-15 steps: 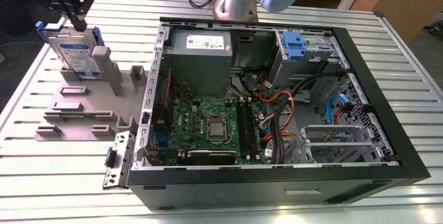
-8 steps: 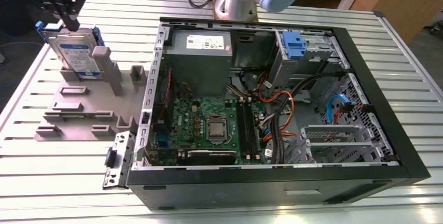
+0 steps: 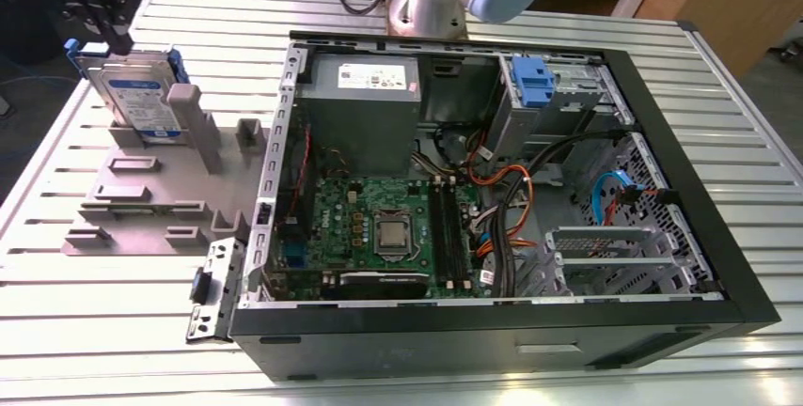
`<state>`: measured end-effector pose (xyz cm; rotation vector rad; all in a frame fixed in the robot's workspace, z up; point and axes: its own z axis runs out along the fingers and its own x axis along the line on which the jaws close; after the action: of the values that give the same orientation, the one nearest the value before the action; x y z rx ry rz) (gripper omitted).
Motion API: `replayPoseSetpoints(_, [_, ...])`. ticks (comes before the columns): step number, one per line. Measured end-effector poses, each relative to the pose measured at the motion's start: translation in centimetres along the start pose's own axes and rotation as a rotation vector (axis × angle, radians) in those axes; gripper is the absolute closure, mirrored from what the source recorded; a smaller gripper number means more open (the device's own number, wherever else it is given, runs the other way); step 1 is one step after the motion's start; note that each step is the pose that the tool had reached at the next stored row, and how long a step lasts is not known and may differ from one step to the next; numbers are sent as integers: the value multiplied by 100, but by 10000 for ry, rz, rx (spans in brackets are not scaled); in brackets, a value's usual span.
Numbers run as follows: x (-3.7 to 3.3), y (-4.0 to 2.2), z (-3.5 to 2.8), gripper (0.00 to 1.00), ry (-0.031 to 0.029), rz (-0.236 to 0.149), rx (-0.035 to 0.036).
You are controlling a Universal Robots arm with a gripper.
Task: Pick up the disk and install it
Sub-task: 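Reach for the disk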
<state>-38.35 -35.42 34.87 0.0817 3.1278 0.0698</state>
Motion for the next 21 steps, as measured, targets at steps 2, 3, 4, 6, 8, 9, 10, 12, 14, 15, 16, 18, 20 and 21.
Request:
replayPoseSetpoints(2, [30, 16, 5, 89, 4, -25, 1])
replayPoseSetpoints(3, [46, 23, 8, 89, 3, -33, 1])
replayPoseSetpoints(4, [59, 27, 10, 89, 1, -34, 0])
replayPoseSetpoints(6, [62, 28, 10, 89, 2, -35, -1])
replayPoseSetpoints(8, [63, 28, 10, 89, 3, -35, -1])
replayPoseSetpoints(9, [64, 28, 10, 89, 4, -35, 0])
replayPoseSetpoints(10, [64, 28, 10, 89, 3, -34, -1])
replayPoseSetpoints(12, [65, 31, 11, 89, 2, -36, -2])
replayPoseSetpoints(14, [65, 42, 12, 89, 3, -50, -1])
replayPoseSetpoints(15, [66, 49, 12, 89, 4, -61, -1])
replayPoseSetpoints(16, [69, 57, 13, 89, 4, -71, -1])
replayPoseSetpoints(18, [80, 77, 16, 89, 5, -83, -1])
replayPoseSetpoints(20, [108, 85, 18, 89, 4, -87, -2])
replayPoseSetpoints(21, [127, 86, 19, 89, 6, -87, -1])
